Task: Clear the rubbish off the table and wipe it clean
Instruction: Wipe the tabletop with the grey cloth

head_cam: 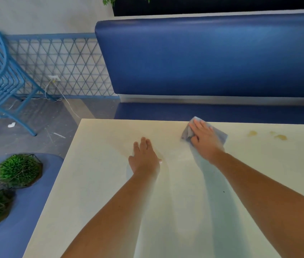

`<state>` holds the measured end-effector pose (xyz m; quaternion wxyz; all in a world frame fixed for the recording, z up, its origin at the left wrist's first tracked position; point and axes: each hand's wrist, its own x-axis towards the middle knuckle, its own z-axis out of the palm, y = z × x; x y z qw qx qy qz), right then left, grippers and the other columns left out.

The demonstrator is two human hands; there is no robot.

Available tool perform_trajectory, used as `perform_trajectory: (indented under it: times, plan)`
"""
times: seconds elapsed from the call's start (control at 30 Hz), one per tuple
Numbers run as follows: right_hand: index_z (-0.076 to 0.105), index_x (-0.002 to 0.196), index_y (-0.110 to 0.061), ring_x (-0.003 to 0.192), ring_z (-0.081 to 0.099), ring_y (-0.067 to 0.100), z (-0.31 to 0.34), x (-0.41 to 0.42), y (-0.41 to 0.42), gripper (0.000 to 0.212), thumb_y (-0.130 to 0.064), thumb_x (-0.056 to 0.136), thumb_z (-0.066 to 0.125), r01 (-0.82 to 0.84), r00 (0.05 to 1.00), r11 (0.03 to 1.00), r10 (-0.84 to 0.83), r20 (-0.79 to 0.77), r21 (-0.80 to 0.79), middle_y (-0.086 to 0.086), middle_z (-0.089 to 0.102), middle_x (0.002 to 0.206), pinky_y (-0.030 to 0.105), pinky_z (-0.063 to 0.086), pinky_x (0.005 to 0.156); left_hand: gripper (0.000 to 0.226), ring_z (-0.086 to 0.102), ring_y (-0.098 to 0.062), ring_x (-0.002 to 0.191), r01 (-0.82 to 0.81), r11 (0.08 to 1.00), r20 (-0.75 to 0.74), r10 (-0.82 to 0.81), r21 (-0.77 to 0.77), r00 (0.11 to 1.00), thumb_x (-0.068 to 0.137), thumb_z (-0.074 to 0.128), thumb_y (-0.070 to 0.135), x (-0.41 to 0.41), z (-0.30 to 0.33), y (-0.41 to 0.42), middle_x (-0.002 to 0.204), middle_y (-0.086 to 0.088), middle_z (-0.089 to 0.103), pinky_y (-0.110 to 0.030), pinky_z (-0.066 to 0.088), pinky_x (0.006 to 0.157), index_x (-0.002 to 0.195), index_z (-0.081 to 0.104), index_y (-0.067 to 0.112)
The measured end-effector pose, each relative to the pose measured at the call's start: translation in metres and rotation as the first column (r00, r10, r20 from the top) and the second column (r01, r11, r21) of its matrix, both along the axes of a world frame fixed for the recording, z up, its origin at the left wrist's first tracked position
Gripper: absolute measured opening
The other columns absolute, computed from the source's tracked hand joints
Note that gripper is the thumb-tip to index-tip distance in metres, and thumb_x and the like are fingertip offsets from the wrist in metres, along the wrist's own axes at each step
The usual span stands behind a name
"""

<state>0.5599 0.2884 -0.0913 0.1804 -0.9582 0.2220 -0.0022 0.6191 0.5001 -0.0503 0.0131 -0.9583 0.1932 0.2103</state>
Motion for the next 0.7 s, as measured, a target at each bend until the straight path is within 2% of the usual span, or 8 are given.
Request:
perform_trajectory:
  times: [0.1, 0.17, 0.23, 0.27, 0.33, 0.43, 0.6, 0.7]
  plan:
    - [0.047, 0.132, -0.02, 0.137, 0.033, 0.021, 0.004, 0.008, 0.028, 0.038, -0.019, 0.096, 0.034, 0.059, 0.992, 0.995, -0.068, 0.108, 0.084, -0.001, 0.042, 0.144, 0.035, 0.024, 0.115, 0.08, -0.003, -0.024, 0.15, 0.004, 1.0, 0.013, -0.004, 0.01, 1.0, 0.098, 0.048, 0.043, 0.0, 0.0, 0.0, 0.163, 0.003, -0.006, -0.043, 0.032, 0.111, 0.156, 0.0, 0.016]
    - [0.049, 0.136, -0.019, 0.143, 0.028, 0.019, 0.0, 0.0, 0.05, 0.046, -0.01, 0.092, 0.036, -0.153, 0.983, 0.981, 0.139, 0.124, 0.119, -0.006, 0.041, 0.147, 0.033, 0.013, 0.119, 0.078, 0.001, -0.023, 0.149, 0.004, 1.0, 0.02, -0.004, 0.004, 1.0, 0.098, 0.049, 0.044, 0.001, 0.001, 0.0, 0.163, 0.003, -0.003, -0.044, 0.03, 0.112, 0.156, 0.004, 0.017]
    - [0.041, 0.147, -0.015, 0.147, 0.019, 0.012, 0.003, -0.011, 0.046, 0.052, -0.005, 0.096, 0.036, -0.247, 0.965, 0.963, 0.235, 0.112, 0.108, -0.008, 0.032, 0.155, 0.02, 0.0, 0.117, 0.076, 0.009, -0.023, 0.147, -0.002, 1.0, 0.037, 0.002, -0.002, 0.999, 0.097, 0.049, 0.047, 0.001, 0.002, 0.001, 0.161, 0.002, 0.003, -0.043, 0.033, 0.108, 0.155, 0.008, 0.02]
    - [0.047, 0.143, -0.01, 0.144, 0.024, 0.014, 0.005, -0.015, 0.033, 0.049, -0.002, 0.095, 0.038, -0.218, 0.97, 0.97, 0.203, 0.132, 0.11, -0.003, 0.038, 0.152, 0.014, 0.003, 0.112, 0.076, 0.013, -0.023, 0.144, -0.009, 1.0, 0.053, 0.01, -0.007, 0.999, 0.097, 0.049, 0.049, 0.0, 0.002, 0.002, 0.159, 0.0, 0.006, -0.041, 0.035, 0.105, 0.155, 0.009, 0.022]
    - [0.052, 0.135, -0.01, 0.14, 0.03, 0.022, 0.008, -0.021, 0.006, 0.043, -0.003, 0.095, 0.039, -0.079, 0.987, 0.992, 0.064, 0.147, 0.097, 0.0, 0.044, 0.147, 0.018, 0.011, 0.111, 0.074, 0.019, -0.023, 0.138, -0.03, 0.999, 0.084, 0.032, -0.029, 0.996, 0.096, 0.048, 0.052, -0.003, -0.001, 0.005, 0.153, -0.002, 0.014, -0.037, 0.039, 0.099, 0.155, 0.01, 0.027]
    - [0.026, 0.153, -0.017, 0.149, 0.009, 0.018, 0.009, -0.025, 0.01, 0.053, -0.016, 0.1, 0.032, 0.117, 0.991, 0.991, -0.121, 0.058, 0.061, -0.002, 0.018, 0.161, 0.033, 0.002, 0.122, 0.071, 0.025, -0.022, 0.134, -0.017, 0.999, 0.115, 0.021, -0.036, 0.993, 0.097, 0.045, 0.052, -0.006, -0.005, 0.007, 0.15, -0.001, 0.02, -0.033, 0.04, 0.094, 0.155, 0.01, 0.029]
    - [0.026, 0.154, -0.025, 0.149, 0.006, 0.008, 0.006, -0.049, 0.043, 0.055, -0.019, 0.1, 0.035, -0.165, 0.985, 0.98, 0.157, 0.073, 0.112, -0.009, 0.015, 0.162, 0.028, -0.004, 0.121, 0.069, 0.025, -0.021, 0.136, -0.035, 0.995, 0.105, 0.045, -0.092, 0.993, 0.097, 0.046, 0.052, -0.006, -0.005, 0.01, 0.151, 0.0, 0.022, -0.034, 0.04, 0.095, 0.154, 0.015, 0.03]
    - [0.032, 0.152, -0.023, 0.149, 0.011, 0.011, 0.005, -0.054, 0.012, 0.052, -0.017, 0.1, 0.035, 0.001, 0.998, 0.99, -0.011, 0.067, 0.14, -0.006, 0.019, 0.161, 0.027, 0.0, 0.121, 0.064, 0.024, -0.021, 0.138, -0.032, 0.996, 0.115, 0.042, -0.085, 0.993, 0.099, 0.044, 0.049, -0.011, -0.005, 0.009, 0.153, 0.0, 0.021, -0.036, 0.039, 0.099, 0.153, 0.015, 0.03]
